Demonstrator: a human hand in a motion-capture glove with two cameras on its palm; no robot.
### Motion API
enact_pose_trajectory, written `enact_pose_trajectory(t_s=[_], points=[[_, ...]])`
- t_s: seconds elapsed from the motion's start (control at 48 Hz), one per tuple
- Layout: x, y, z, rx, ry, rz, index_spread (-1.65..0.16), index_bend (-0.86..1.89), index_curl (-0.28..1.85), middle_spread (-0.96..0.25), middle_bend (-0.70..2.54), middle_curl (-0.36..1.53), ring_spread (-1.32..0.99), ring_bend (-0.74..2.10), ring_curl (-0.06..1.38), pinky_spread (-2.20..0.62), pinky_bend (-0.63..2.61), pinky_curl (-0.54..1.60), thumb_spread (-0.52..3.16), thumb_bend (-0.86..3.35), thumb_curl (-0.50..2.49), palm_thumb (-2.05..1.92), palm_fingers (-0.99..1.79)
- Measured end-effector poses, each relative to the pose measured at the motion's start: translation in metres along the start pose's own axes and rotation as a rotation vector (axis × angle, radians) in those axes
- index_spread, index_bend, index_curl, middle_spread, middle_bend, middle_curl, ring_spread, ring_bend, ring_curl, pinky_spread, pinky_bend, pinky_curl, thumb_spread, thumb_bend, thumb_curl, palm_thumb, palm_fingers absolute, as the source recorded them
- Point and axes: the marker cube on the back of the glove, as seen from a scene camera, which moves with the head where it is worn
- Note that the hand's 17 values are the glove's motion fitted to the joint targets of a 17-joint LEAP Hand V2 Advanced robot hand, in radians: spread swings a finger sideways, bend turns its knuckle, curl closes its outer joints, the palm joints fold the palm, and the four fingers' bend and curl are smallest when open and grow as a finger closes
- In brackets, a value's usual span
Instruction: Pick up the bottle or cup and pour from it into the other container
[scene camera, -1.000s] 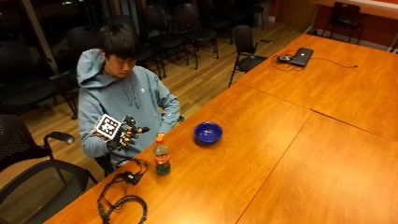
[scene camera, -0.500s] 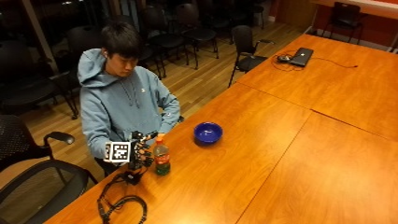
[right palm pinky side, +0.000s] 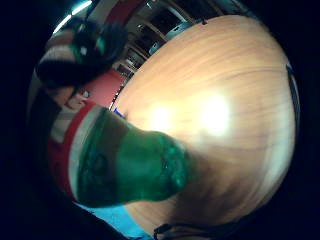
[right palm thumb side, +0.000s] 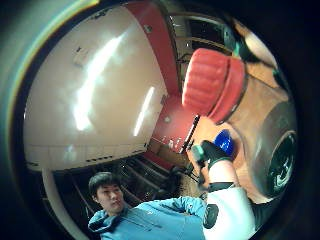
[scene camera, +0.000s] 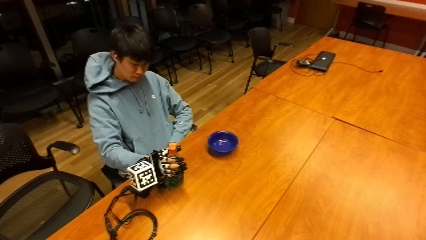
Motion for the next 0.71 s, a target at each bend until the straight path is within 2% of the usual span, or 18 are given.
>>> enact_pose_trajectory(t_s=[0.042,0.104,0.25,0.417,0.709], points=[[0.0,0.009,0.003,-0.066,-0.004,0.089,-0.21,0.31,0.3,0.06,0.24,0.31,0.07,0.54,0.28,0.15,0.7,0.26,0.81,0.04,0.44,0.88,0.85],[0.0,0.015,0.008,-0.097,-0.006,0.13,-0.17,0.3,0.32,0.03,0.3,0.35,0.01,0.55,0.29,0.08,0.63,0.24,0.79,0.04,0.46,0.93,1.02],[-0.002,0.011,0.02,-0.055,-0.004,0.134,-0.13,0.23,0.37,0.0,0.29,0.37,-0.07,0.53,0.34,0.0,0.55,0.26,0.7,0.0,0.5,0.99,1.1],[-0.005,0.008,0.031,-0.077,0.034,0.122,-0.12,0.18,0.39,-0.03,0.25,0.39,-0.13,0.5,0.36,-0.08,0.56,0.29,0.55,-0.03,0.55,1.01,1.17],[-0.039,-0.001,0.077,-0.256,0.18,0.02,-0.1,0.17,0.41,-0.04,0.24,0.43,-0.15,0.49,0.4,-0.14,0.58,0.33,0.42,-0.04,0.6,1.01,1.21]])
